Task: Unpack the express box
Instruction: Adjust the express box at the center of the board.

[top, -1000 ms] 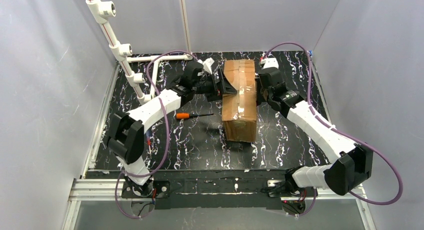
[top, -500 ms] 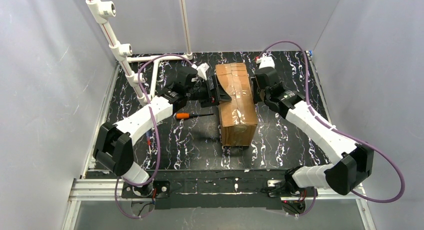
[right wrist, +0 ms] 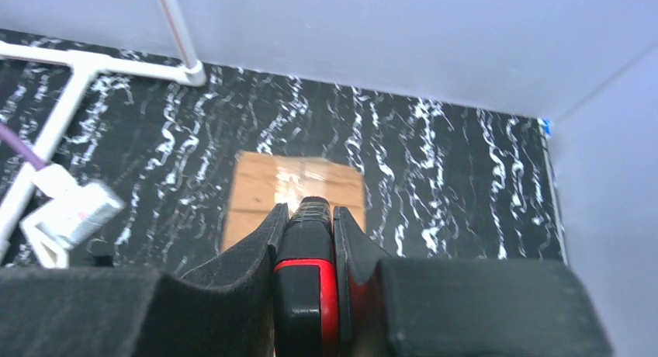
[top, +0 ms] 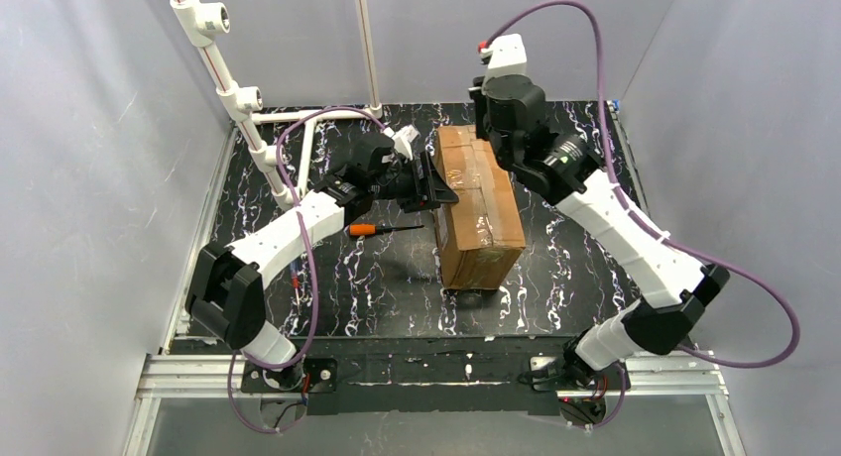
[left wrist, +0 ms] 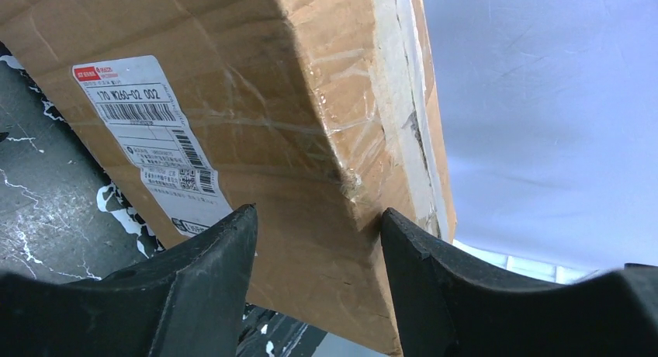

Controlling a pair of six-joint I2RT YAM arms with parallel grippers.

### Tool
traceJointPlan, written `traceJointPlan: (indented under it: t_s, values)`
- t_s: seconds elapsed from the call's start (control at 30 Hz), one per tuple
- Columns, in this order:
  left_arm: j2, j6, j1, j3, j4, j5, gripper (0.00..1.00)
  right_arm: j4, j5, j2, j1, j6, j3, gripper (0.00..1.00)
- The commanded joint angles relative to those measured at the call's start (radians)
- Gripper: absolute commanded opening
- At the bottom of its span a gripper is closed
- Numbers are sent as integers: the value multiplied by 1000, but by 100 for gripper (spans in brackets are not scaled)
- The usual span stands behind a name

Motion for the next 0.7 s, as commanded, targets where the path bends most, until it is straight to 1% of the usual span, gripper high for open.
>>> traceJointPlan:
  t_s: [0.0,0.1,0.13,0.2,0.27,0.33,0.4,0.47,0.53,0.57,0.63,0.67]
  values:
    - [7,22,0,31,-31,-2,57,122,25,62,24,-75,90,1]
    - [18,30,0,36,-46,0,59,156,20,99,22,-64,91,1]
    - [23,32,0,39,-57,0,61,181,3,92,17,-57,71,1]
    - [27,45,0,51,-79,3,68,220,-45,74,-8,-24,36,1]
    - [28,63,0,67,-101,-14,74,206,-98,77,-49,10,32,1]
    - [31,63,2,83,-109,-58,76,207,-119,79,-70,22,20,1]
    - [53,60,7,120,-117,-61,78,230,-140,63,-85,30,-11,1]
    - [87,32,16,148,-64,-5,78,245,-165,49,-104,42,-37,1]
    - [111,-36,25,155,45,80,78,237,-186,49,-125,51,-39,1]
    - [123,-66,30,166,80,101,78,236,-191,48,-134,52,-42,1]
    - [148,-89,36,202,99,104,79,242,-202,39,-150,59,-57,1]
    - [158,-84,36,225,79,86,80,246,-206,34,-157,62,-65,1]
